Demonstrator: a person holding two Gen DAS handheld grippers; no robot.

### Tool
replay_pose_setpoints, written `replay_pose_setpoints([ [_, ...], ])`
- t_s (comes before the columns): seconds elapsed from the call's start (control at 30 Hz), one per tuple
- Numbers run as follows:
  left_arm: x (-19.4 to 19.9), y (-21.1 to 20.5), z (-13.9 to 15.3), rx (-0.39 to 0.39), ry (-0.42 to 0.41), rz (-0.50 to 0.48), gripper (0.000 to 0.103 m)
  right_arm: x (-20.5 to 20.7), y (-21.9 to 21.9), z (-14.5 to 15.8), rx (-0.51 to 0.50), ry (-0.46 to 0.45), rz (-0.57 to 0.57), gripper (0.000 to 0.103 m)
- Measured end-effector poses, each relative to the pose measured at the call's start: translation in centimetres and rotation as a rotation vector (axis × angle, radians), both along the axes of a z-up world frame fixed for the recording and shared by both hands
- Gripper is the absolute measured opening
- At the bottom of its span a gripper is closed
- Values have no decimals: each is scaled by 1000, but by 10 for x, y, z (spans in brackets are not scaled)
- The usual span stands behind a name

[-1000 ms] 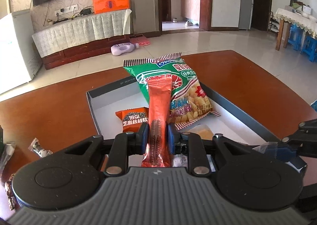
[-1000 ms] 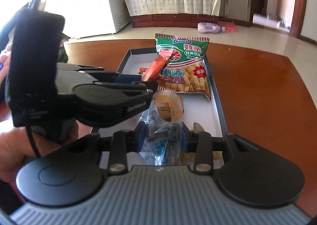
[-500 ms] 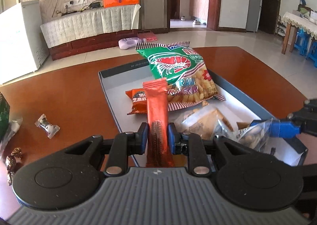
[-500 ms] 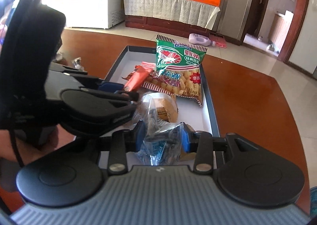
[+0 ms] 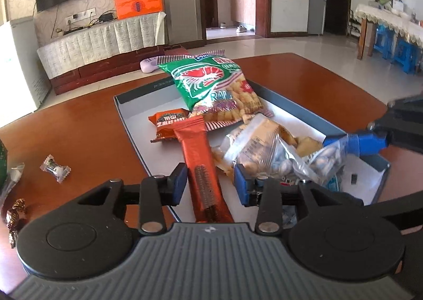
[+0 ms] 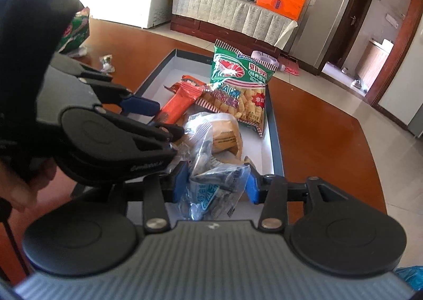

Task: Organize snacks
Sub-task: 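Open left gripper dropping bar into box while right gripper releases clear packet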

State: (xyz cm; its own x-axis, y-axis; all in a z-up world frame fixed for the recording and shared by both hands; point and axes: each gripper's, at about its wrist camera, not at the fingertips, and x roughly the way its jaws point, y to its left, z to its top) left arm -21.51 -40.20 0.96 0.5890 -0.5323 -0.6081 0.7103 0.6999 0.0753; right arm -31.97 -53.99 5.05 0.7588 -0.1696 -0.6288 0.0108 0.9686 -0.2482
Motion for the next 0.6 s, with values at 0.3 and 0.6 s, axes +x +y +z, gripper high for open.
replay_pose_setpoints([
  [0.3, -22, 2, -3, 53, -105, -1, 63, -10, 7, -2, -83, 34, 15, 56],
  [0.6, -34, 19, 10, -8, -148, 100, 87, -17, 5, 4, -158, -27, 15, 67],
])
